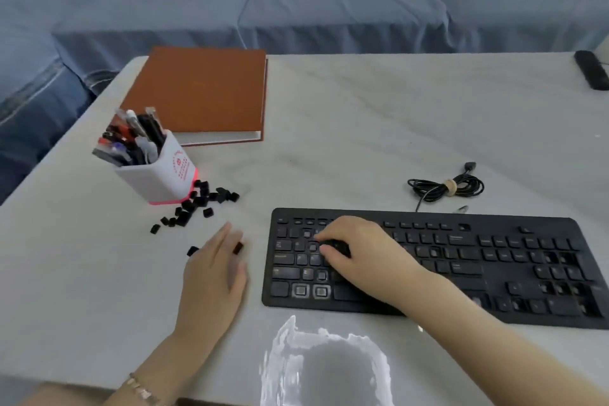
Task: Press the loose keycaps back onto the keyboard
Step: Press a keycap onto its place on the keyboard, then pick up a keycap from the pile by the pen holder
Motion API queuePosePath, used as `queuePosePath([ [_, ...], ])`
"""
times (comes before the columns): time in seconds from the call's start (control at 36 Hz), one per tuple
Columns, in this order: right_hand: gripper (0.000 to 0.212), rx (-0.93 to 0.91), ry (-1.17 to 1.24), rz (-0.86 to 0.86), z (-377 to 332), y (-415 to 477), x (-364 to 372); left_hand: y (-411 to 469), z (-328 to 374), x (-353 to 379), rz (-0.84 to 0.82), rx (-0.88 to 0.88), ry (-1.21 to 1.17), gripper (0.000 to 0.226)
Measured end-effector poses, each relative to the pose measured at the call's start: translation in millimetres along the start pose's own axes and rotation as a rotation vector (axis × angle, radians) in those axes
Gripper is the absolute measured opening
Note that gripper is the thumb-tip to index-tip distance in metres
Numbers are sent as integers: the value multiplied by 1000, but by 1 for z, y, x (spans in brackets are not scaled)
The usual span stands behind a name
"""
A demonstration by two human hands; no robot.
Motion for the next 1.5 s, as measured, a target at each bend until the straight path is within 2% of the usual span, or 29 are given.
queuePosePath([
  [0.08,27,-37,12,-61,-23,25,20,1,-34,-19,78,-143,25,38],
  [0.17,30,-54,16,-110,-39,46,41,5,-54,-30,36,-204,24,44],
  [0.28,35,-50,-36,-181,-53,74,70,8,-61,-36,-38,-147,42,40],
  [0.42,50,-96,-132,-258,-55,96,98,13,-56,-33,-59,-107,-69,28],
  [0.56,42,-125,-267,-302,-54,96,111,20,-54,-31,-103,-111,-89,11],
  [0.69,35,-69,-191,-273,-45,86,106,23,-53,-33,-136,-123,-17,13],
  [0.81,34,-27,-56,-264,-53,79,99,23,-52,-34,-166,-156,-16,23],
  [0.86,38,-40,24,-272,-62,75,98,21,-51,-35,-167,-184,-60,18],
  [0.92,44,-71,-1,-318,-68,71,102,20,-51,-38,-141,-207,-125,5],
  [1.03,37,-93,-89,-383,-72,68,114,15,-55,-45,-62,-200,-205,10],
  [1.11,25,-42,-49,-342,-71,69,119,11,-57,-49,-36,-230,-245,18],
  [1.22,21,0,81,-215,-67,63,114,7,-56,-47,-56,-273,-265,26],
  [1.36,24,104,372,21,-57,43,84,9,-46,-40,-84,-301,-224,24],
  [1.5,17,364,775,126,-39,12,53,17,-30,-30,-133,-254,-38,33],
])
Point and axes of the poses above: each hand's wrist, its own y-axis towards the middle knuckle, its own x-axis out of the palm, z = x × y, the point moved 2 cm from there along y, towards the middle knuckle, and after that the axes turned 8 degrees about -x, right-handed, at the moved point
